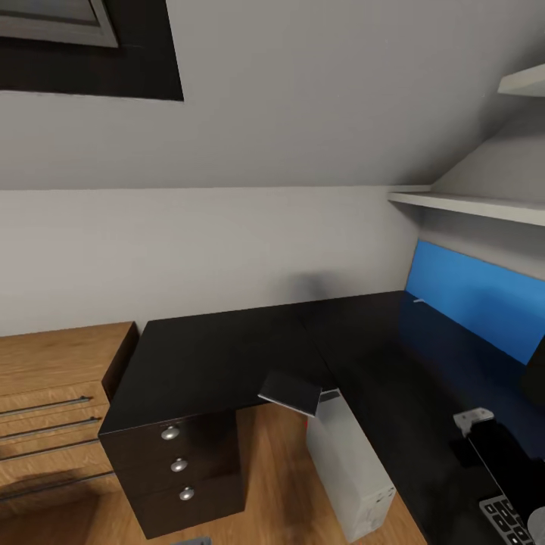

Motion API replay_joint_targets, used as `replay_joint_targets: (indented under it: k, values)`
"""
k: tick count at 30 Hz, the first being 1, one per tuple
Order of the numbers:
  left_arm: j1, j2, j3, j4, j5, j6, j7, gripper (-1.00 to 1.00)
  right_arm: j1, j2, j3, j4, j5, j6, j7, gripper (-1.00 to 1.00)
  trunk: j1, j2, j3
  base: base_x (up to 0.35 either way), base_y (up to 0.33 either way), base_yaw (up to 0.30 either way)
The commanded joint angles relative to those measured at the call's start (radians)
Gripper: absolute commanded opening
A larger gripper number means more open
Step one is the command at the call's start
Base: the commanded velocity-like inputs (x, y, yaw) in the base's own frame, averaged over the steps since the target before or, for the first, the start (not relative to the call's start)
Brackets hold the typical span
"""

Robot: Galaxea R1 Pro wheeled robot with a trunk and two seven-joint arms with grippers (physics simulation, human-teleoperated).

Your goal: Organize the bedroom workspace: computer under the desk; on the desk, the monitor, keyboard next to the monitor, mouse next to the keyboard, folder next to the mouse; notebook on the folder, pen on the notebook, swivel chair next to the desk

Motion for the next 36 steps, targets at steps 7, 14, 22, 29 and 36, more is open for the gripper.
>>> replay_joint_targets:
  k: [7,14,22,29,36]
  values:
    - [-0.001,-0.001,-0.007,0.000,0.013,-0.003,0.007,1.00,-0.034,0.000,-0.002,0.050,0.013,-0.023,0.008,-1.00,0.019,-0.036,-0.017,0.000,0.000,0.000]
    - [-0.001,-0.001,-0.007,0.001,0.013,-0.003,0.007,1.00,-0.035,0.000,-0.002,0.053,0.013,-0.029,0.008,-1.00,0.031,-0.057,-0.026,0.000,0.000,0.000]
    - [-0.001,0.001,-0.007,0.001,0.013,-0.004,0.005,1.00,-0.035,0.000,-0.002,0.053,0.013,-0.029,0.008,-1.00,0.042,-0.078,-0.036,0.000,0.000,0.000]
    - [0.000,0.005,-0.004,0.002,0.015,-0.005,0.004,1.00,-0.035,0.000,-0.002,0.053,0.013,-0.029,0.008,-1.00,0.042,-0.078,-0.036,-0.049,0.000,0.000]
    - [-0.001,0.005,-0.003,0.002,0.016,-0.005,0.005,1.00,-0.035,0.000,-0.002,0.053,0.014,-0.029,0.008,-1.00,0.042,-0.078,-0.036,-0.049,0.000,0.000]
